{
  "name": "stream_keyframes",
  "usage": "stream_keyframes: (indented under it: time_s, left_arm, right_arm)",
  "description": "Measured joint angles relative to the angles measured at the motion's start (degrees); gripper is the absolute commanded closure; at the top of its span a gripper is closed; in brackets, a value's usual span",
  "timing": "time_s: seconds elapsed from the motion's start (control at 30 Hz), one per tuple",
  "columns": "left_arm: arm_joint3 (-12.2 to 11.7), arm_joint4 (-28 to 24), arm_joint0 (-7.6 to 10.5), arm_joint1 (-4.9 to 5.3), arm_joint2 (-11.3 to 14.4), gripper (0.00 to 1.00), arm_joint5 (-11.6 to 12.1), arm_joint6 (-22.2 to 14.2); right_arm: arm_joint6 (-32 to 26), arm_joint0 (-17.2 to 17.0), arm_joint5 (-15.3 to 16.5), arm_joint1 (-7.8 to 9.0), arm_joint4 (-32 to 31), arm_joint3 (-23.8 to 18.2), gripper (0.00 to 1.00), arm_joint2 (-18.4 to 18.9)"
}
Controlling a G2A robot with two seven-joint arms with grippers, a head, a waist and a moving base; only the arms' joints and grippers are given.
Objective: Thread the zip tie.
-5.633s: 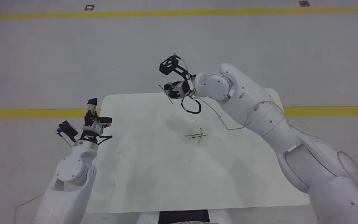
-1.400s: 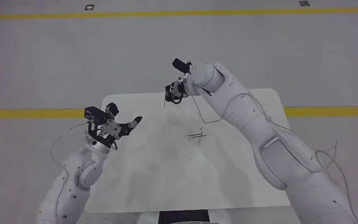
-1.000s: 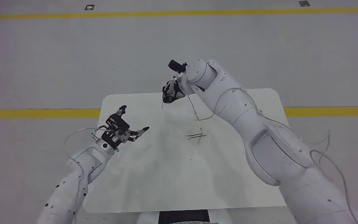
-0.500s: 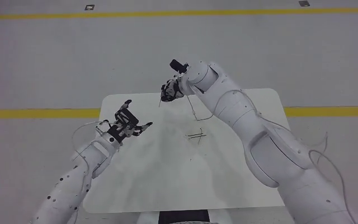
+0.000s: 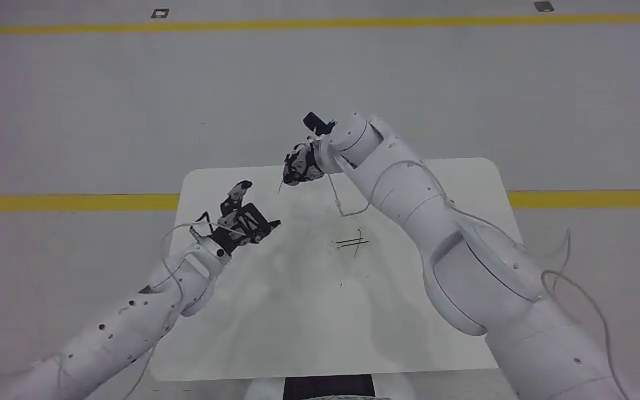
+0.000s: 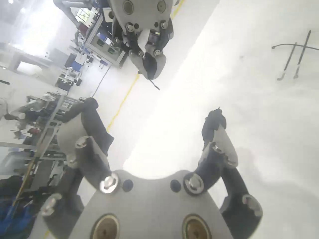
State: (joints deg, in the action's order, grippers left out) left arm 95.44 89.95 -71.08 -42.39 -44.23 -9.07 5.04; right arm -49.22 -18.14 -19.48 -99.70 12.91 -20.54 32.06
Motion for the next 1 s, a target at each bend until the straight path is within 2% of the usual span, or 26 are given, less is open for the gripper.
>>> stream_keyframes:
  time_s: [0.13,0.23,0.37,0.5,0.53,0.77,0.87,0.93,1.0]
  left_arm:
    - [0.0,0.0,0.01,-0.03,0.0,0.00,0.0,0.0]
    - [-0.1,0.0,0.45,-0.43,0.2,0.00,-0.5,-0.4]
    - [-0.7,0.0,2.63,-1.05,2.4,0.00,-2.9,-2.1]
    - [-2.1,0.0,6.10,-1.50,6.0,0.00,-4.7,-3.3]
    - [-2.2,0.0,6.49,-1.53,6.4,0.00,-4.9,-3.1]
    - [-2.2,0.0,6.47,-1.55,6.5,0.00,-4.8,-3.0]
    - [-2.6,-0.1,6.35,-1.82,6.0,0.00,-4.4,-2.9]
    - [-2.9,0.0,6.31,-2.00,5.8,0.28,-4.3,-3.0]
    - [-3.0,0.0,6.27,-2.15,5.6,0.35,-4.4,-3.1]
  right_arm:
    - [0.1,-0.1,0.0,0.01,0.0,-0.1,1.00,0.0]
    - [2.2,-1.4,0.0,0.04,0.1,-1.1,1.00,0.5]
    - [3.7,-2.1,0.0,-0.10,0.6,-1.2,1.00,1.2]
    - [5.1,-2.2,0.0,-0.53,1.3,-0.6,1.00,1.7]
    - [5.3,-2.2,0.0,-0.58,1.4,-0.5,1.00,1.8]
    - [5.3,-2.2,0.0,-0.59,1.4,-0.5,1.00,1.8]
    - [7.4,-3.2,0.2,-0.39,0.8,-1.7,1.00,2.2]
    - [8.3,-3.5,0.0,-0.14,0.3,-2.5,1.00,2.6]
    - [8.6,-3.7,0.0,0.13,-0.1,-3.1,1.00,3.0]
